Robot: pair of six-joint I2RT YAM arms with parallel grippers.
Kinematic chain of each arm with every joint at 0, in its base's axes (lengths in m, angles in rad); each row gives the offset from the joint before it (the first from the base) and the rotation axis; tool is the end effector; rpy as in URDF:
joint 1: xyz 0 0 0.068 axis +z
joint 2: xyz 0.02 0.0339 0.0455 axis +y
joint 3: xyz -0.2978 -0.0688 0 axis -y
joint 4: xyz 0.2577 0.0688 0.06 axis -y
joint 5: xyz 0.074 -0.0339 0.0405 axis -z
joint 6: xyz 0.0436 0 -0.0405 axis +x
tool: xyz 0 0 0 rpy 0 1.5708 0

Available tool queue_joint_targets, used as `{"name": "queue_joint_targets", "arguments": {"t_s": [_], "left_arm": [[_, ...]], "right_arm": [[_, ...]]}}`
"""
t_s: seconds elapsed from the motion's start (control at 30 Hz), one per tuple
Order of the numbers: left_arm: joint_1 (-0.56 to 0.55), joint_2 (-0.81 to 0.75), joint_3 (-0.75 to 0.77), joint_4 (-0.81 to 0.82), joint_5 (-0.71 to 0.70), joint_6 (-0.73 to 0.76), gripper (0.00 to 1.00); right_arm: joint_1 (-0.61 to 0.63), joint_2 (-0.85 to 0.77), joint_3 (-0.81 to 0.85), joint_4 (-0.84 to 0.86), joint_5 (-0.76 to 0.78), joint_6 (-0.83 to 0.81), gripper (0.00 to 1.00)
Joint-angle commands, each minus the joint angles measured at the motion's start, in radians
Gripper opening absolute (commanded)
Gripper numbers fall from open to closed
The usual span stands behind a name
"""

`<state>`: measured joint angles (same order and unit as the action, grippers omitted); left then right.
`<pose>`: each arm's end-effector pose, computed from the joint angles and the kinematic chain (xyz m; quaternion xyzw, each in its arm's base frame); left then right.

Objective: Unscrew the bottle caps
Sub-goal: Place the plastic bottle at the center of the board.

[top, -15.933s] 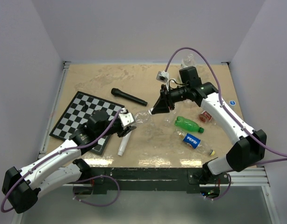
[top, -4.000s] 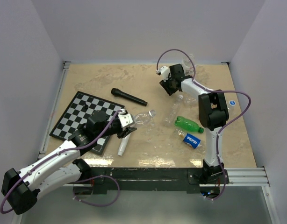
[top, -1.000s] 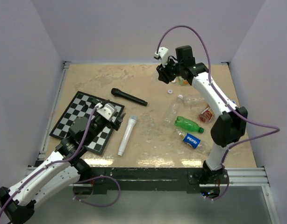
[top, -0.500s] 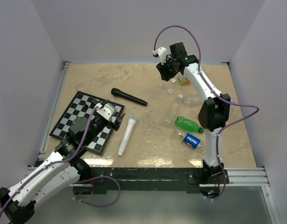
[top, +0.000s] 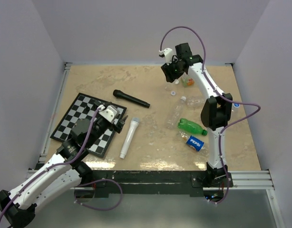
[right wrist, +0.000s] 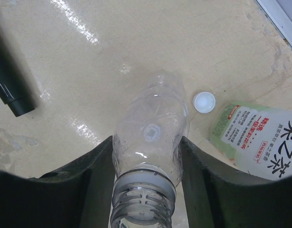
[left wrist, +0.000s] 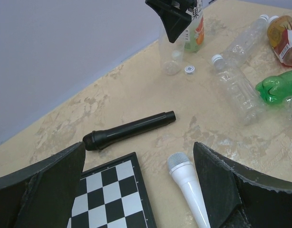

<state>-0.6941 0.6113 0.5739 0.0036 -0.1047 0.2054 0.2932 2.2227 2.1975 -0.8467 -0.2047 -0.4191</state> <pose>0.1207 -0.0945 0.3308 0.2794 0.6624 -0.1314 0.6826 0.5095 0.1631 0.3144 -0.3587 0.8638 0.0744 0.3460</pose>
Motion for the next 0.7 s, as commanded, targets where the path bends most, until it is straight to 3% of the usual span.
{"name": "queue_joint_targets", "arguments": {"t_s": [0.0, 0.67], "left_arm": [[0.005, 0.007, 0.009, 0.022, 0.007, 0.019, 0.99], [0.013, 0.015, 0.004, 0.024, 0.01, 0.02, 0.99]], "right_arm": [[-0.008, 0.009, 0.056, 0.0, -0.03, 0.023, 0.56], [-0.016, 0.052, 0.12, 0.028, -0.025, 0.04, 0.77]]}}
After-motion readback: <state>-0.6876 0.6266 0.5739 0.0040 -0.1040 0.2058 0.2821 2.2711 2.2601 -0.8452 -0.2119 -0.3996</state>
